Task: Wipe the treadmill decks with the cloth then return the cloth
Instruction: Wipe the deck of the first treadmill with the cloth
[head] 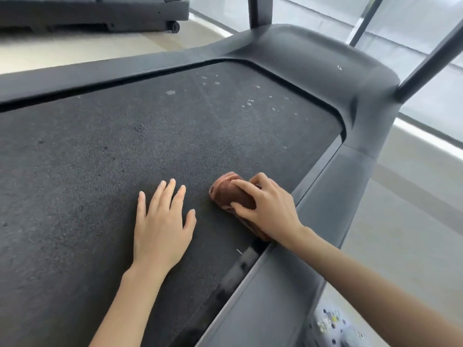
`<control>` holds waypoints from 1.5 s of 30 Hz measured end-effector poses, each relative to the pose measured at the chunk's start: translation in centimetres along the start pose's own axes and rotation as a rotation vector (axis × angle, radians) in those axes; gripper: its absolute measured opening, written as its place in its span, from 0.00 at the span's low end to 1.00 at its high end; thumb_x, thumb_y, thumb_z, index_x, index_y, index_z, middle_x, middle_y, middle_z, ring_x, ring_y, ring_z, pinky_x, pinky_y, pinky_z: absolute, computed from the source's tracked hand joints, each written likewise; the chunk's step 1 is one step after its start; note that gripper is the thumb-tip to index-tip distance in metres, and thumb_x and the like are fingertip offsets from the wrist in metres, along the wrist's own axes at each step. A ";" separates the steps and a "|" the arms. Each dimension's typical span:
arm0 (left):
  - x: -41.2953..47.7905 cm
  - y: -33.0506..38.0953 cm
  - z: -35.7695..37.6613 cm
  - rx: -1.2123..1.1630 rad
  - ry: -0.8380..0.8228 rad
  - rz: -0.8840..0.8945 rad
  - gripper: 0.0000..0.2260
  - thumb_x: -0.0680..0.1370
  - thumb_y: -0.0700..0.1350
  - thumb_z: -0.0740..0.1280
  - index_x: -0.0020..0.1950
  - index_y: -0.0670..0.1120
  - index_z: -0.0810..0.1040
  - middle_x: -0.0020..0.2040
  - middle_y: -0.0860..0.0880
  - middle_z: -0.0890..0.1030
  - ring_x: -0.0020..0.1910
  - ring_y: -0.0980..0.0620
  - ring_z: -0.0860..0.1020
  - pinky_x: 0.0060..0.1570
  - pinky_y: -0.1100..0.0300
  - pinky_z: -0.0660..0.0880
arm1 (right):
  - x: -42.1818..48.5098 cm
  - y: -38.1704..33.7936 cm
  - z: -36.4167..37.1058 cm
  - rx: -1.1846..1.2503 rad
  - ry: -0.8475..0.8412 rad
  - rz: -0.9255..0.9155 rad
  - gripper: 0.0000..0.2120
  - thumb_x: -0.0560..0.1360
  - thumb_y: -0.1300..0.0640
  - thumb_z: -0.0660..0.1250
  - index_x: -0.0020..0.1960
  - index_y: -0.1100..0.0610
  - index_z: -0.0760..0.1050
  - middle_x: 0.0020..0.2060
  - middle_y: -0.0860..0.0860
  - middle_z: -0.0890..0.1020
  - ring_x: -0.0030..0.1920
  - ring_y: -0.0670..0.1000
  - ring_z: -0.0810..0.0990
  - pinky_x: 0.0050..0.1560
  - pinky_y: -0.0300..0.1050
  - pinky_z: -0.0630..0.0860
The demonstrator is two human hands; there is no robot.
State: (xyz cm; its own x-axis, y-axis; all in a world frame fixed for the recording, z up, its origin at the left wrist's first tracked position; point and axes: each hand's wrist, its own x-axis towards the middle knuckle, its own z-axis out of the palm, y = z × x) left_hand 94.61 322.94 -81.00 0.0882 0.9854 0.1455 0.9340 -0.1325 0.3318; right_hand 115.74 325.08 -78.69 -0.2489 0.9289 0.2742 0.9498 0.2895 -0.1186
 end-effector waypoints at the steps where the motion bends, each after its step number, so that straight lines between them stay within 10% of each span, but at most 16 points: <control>1: -0.2 -0.1 0.1 0.014 0.011 0.016 0.24 0.78 0.50 0.61 0.72 0.44 0.66 0.74 0.45 0.63 0.75 0.48 0.58 0.73 0.44 0.50 | 0.7 1.1 0.2 -0.016 0.000 0.027 0.21 0.71 0.41 0.67 0.61 0.47 0.76 0.48 0.52 0.76 0.48 0.56 0.77 0.42 0.48 0.75; 11: 0.4 0.7 0.4 0.067 0.017 -0.014 0.26 0.74 0.53 0.56 0.68 0.41 0.72 0.70 0.42 0.70 0.71 0.44 0.65 0.68 0.38 0.59 | 6.4 10.7 0.2 -0.031 0.029 0.289 0.20 0.72 0.41 0.66 0.63 0.44 0.74 0.49 0.52 0.73 0.52 0.56 0.75 0.45 0.47 0.72; 19: 9.0 7.3 3.6 0.120 -0.066 0.152 0.29 0.78 0.59 0.49 0.77 0.49 0.51 0.78 0.49 0.49 0.76 0.52 0.42 0.73 0.46 0.39 | 5.5 11.6 0.5 -0.013 0.074 -0.096 0.22 0.70 0.40 0.66 0.60 0.49 0.77 0.45 0.52 0.76 0.43 0.55 0.78 0.39 0.48 0.77; 30: 16.4 12.3 6.5 0.098 -0.065 0.201 0.28 0.79 0.61 0.47 0.76 0.50 0.53 0.78 0.52 0.51 0.76 0.55 0.43 0.73 0.51 0.39 | 16.7 29.0 1.0 -0.140 0.046 0.441 0.23 0.73 0.41 0.64 0.64 0.51 0.73 0.52 0.57 0.73 0.54 0.61 0.74 0.49 0.52 0.73; 39: 17.6 14.6 8.2 0.098 -0.074 0.208 0.31 0.75 0.60 0.46 0.73 0.46 0.64 0.75 0.51 0.61 0.75 0.55 0.54 0.73 0.48 0.51 | 10.4 23.0 0.7 -0.037 0.089 -0.108 0.20 0.70 0.42 0.65 0.56 0.53 0.78 0.42 0.56 0.76 0.40 0.58 0.77 0.39 0.48 0.75; 45: 17.7 14.7 8.2 0.099 -0.100 0.203 0.30 0.75 0.60 0.48 0.72 0.46 0.66 0.74 0.51 0.64 0.74 0.54 0.57 0.72 0.46 0.54 | 14.6 28.8 1.1 -0.031 0.025 0.040 0.21 0.71 0.41 0.66 0.61 0.47 0.75 0.49 0.52 0.75 0.51 0.55 0.76 0.44 0.49 0.74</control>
State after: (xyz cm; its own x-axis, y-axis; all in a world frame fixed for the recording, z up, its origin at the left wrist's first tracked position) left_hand 112.74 339.30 -81.20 0.3068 0.9459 0.1053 0.9226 -0.3228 0.2111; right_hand 139.31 347.19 -79.13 -0.2061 0.9334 0.2936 0.9644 0.2445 -0.1004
